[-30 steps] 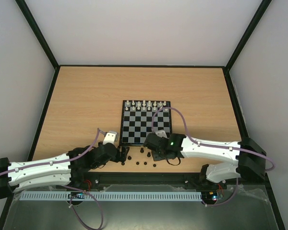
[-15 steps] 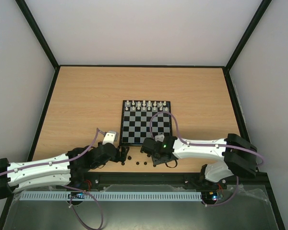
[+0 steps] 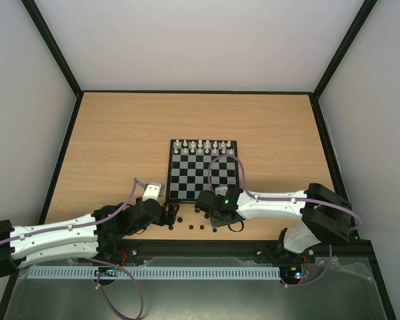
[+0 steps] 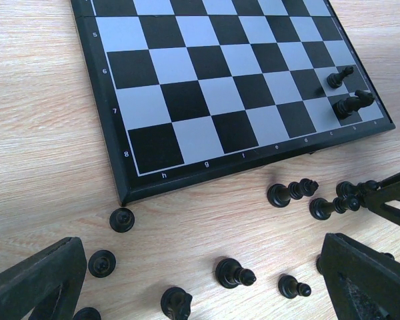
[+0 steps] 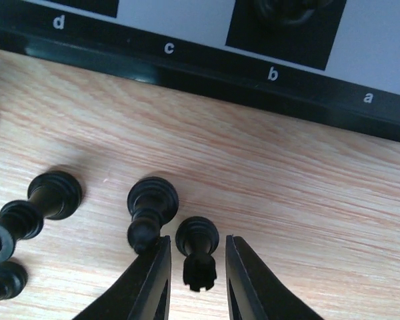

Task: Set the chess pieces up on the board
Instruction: Pick up the chess piece at the center of the board.

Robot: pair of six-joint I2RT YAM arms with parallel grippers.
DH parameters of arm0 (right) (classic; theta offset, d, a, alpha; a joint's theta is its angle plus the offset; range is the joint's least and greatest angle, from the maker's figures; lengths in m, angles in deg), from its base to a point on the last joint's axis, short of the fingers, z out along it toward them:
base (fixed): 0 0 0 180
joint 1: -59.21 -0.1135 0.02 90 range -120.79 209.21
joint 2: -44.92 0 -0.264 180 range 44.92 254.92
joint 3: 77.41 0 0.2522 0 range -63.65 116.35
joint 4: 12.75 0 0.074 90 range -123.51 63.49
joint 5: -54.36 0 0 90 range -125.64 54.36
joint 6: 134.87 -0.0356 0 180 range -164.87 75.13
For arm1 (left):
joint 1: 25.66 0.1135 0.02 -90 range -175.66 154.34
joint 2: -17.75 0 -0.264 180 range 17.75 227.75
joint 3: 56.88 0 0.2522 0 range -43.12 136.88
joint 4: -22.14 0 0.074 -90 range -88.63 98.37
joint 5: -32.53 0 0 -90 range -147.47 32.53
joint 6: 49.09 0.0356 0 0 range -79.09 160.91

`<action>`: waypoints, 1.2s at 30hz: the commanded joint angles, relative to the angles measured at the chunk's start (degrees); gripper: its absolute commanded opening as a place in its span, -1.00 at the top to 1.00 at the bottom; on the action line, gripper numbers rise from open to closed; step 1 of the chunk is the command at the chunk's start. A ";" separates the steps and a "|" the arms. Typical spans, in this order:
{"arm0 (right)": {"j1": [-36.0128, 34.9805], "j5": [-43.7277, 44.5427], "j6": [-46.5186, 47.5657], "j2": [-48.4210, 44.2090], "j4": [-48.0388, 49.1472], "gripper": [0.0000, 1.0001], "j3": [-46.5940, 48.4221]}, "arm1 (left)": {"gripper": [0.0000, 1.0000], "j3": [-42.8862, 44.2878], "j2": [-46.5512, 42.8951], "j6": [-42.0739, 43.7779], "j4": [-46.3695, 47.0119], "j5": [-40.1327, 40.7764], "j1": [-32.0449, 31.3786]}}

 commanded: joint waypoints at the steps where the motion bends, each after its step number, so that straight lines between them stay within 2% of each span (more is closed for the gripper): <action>1: 1.38 1.41 0.26 -0.01 -0.56 0.51 -1.66 | -0.98 -0.69 -0.15 -0.58 -0.71 0.11 -0.53; 13: 3.79 1.43 1.79 -1.47 1.75 0.59 -3.55 | -0.98 -0.38 1.21 -0.58 -0.06 -0.07 -0.53; 23: 5.17 2.07 3.24 -2.43 1.43 0.54 -3.02 | -0.98 -0.24 2.05 -0.67 0.41 -0.24 -0.49; 30: 5.76 2.23 3.81 -2.98 0.86 0.73 -3.02 | -0.98 0.05 2.72 -0.67 0.68 -0.22 -0.53; 36: 6.22 3.81 3.63 -6.46 -2.84 0.78 -1.97 | -0.98 0.04 3.38 -0.61 1.08 -0.16 -0.51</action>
